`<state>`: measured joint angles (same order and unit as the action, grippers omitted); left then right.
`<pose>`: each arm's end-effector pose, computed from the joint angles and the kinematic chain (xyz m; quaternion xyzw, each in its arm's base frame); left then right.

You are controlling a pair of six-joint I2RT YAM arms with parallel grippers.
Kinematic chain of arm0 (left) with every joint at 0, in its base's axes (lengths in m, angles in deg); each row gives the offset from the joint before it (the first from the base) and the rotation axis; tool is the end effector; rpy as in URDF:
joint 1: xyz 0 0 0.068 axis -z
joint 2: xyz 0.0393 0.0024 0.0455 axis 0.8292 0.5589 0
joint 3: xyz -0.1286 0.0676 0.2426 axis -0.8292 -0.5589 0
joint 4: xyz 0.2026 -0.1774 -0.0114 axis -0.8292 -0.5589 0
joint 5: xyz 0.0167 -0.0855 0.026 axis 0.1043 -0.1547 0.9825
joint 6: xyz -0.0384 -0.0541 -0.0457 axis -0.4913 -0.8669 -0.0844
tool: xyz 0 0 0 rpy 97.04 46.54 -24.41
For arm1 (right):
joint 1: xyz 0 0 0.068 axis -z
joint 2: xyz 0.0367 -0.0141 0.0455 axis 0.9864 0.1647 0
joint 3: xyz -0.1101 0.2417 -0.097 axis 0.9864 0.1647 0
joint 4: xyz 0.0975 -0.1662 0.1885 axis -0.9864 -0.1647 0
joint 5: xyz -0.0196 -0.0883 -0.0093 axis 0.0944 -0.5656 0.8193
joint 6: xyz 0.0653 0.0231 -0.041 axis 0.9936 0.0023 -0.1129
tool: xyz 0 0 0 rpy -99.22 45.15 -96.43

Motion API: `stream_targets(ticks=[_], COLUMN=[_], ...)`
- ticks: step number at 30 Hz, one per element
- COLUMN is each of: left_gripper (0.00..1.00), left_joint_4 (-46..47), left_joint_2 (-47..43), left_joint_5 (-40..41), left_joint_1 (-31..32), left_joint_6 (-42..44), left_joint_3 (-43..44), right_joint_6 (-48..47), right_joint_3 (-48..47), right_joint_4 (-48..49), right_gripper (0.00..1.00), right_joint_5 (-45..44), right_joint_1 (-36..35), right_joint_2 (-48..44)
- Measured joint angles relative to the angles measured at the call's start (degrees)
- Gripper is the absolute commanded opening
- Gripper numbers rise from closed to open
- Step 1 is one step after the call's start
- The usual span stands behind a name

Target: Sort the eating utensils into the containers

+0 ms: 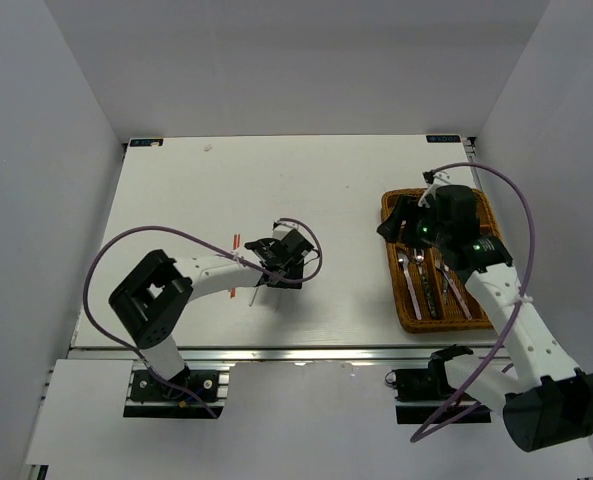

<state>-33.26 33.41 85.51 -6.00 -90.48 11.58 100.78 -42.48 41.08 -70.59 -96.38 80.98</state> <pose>0.2393 -0.2441 0.1528 0.0631 0.9580 -0.0050 0.2796 0.2501 0.0812 0.3105 0.0119 0.8748 0.2135 0.4348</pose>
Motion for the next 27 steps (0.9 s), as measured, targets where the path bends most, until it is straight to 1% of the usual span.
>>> stream_targets(ticks=[1,2,3,6,7,8,12,17,19,20,21,22,24,27], left_gripper=[0.69,0.69,0.68,0.60,0.56,0.48,0.36,0.30,0.25,0.19,0.09,0.05,0.00,0.00], left_joint_4=[-0.04,-0.11,-0.24,-0.31,-0.22,-0.15,0.94,2.78,3.06,3.13,3.17,3.30,3.39,3.41], left_joint_2=[1.36,2.47,3.34,4.26,4.39,4.57,5.11,4.92,4.68,4.66,4.66,4.66,4.57,4.57], left_joint_5=[-0.42,-0.61,-0.74,-0.83,-0.83,-0.90,-1.97,-2.73,-2.73,-2.73,-2.73,-2.84,-3.15,-3.32], left_joint_1=[0.00,0.00,-0.02,-0.02,-0.02,-0.02,-0.02,-0.02,-0.02,-0.02,-0.02,0.00,0.09,0.15], left_joint_6=[-0.02,-0.13,-0.09,-0.39,-0.48,-0.52,-1.22,-1.92,-1.92,-1.90,-1.90,-1.95,-1.66,-1.25], left_joint_3=[0.20,0.22,0.22,0.76,0.94,0.98,1.03,0.11,-0.26,-0.35,-0.37,-0.42,-0.44,-0.44], right_joint_6=[-0.11,-0.26,-0.44,-1.11,-1.27,-1.33,-1.49,-1.49,-1.49,-1.49,-1.49,-1.46,-1.42,-1.31], right_joint_3=[-0.02,-0.17,-0.44,-1.64,-1.84,-1.90,-1.90,-1.90,-1.90,-1.90,-1.90,-1.90,-1.90,-1.88], right_joint_4=[-0.46,-0.92,-1.36,-2.23,-2.23,-2.27,-3.52,-3.63,-3.65,-3.65,-3.63,-3.63,-3.52,-2.97], right_gripper=[0.65,0.62,0.62,0.58,0.58,0.58,0.58,0.56,0.56,0.56,0.56,0.56,0.57,0.59], right_joint_5=[-0.87,-1.77,-2.19,-2.99,-3.13,-3.19,-3.21,-3.13,-2.89,-2.64,-2.32,-2.03,-0.98,1.27], right_joint_1=[-0.02,-0.02,0.00,0.02,0.02,0.00,-0.02,-0.02,-0.04,-0.02,-0.02,-0.02,-0.02,-0.04], right_joint_2=[-1.25,-2.56,-3.58,-5.53,-5.75,-5.88,-5.90,-6.14,-6.51,-6.78,-6.95,-7.23,-7.63,-7.85])
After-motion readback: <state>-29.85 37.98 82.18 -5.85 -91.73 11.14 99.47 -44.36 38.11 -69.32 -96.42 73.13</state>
